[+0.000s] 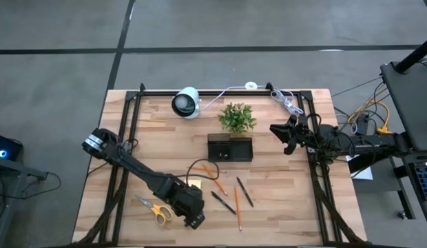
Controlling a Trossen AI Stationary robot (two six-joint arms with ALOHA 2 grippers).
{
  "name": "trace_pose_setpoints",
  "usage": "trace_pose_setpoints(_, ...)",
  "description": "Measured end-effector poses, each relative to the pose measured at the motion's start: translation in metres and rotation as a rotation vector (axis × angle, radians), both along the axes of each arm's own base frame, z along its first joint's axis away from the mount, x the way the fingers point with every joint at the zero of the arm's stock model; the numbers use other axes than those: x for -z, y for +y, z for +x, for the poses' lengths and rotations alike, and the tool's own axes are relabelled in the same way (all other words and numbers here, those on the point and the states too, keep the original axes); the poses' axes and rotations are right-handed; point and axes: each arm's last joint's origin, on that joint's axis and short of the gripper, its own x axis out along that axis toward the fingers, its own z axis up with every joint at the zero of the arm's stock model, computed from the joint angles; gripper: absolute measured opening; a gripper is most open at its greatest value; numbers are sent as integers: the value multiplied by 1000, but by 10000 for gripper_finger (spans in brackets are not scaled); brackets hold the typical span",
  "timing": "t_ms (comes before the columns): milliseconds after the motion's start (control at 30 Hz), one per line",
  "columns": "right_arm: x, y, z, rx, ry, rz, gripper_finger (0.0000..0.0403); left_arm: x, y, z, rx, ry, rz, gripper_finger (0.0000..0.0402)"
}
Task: Pick and place office supplies into organizer
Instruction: Put the black binder clip into the black desk organizer
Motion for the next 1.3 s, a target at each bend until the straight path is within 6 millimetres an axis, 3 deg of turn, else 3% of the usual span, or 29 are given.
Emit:
trace_pose_setpoints(433,3,0,1,1,28,1,52,23,-25,3,59,48,32,171)
trace_pose_setpoints(1300,3,0,2,3,35,1,52,48,-26,1,64,110,87,171)
